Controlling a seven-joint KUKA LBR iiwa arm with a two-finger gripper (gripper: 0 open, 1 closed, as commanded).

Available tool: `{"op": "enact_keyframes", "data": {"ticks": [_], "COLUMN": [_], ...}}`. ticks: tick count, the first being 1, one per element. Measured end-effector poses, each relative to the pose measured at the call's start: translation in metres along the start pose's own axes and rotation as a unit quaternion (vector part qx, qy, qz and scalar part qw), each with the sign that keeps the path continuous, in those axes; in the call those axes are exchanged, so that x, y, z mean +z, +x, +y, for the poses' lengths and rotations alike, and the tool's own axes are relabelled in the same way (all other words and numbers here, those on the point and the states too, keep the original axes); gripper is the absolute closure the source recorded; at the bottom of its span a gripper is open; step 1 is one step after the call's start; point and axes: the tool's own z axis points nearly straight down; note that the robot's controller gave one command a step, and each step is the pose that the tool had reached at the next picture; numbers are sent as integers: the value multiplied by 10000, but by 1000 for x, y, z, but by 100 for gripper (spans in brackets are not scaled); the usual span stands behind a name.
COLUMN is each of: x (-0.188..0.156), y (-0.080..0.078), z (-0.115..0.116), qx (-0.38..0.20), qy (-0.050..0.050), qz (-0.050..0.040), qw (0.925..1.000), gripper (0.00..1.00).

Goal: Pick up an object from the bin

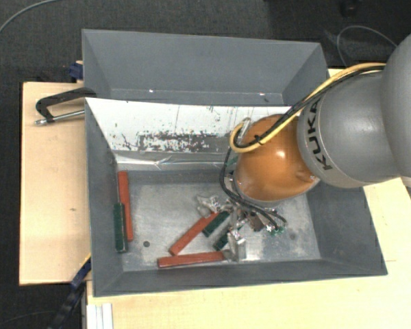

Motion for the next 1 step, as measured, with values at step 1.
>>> {"op": "enact_keyframes", "data": {"ticks": [1], "x": [-33], "y": [-23], "z": [-5], "qx": [-584], "qy": [14], "qz": [-40], "qw": [9983], "gripper": [0]}}
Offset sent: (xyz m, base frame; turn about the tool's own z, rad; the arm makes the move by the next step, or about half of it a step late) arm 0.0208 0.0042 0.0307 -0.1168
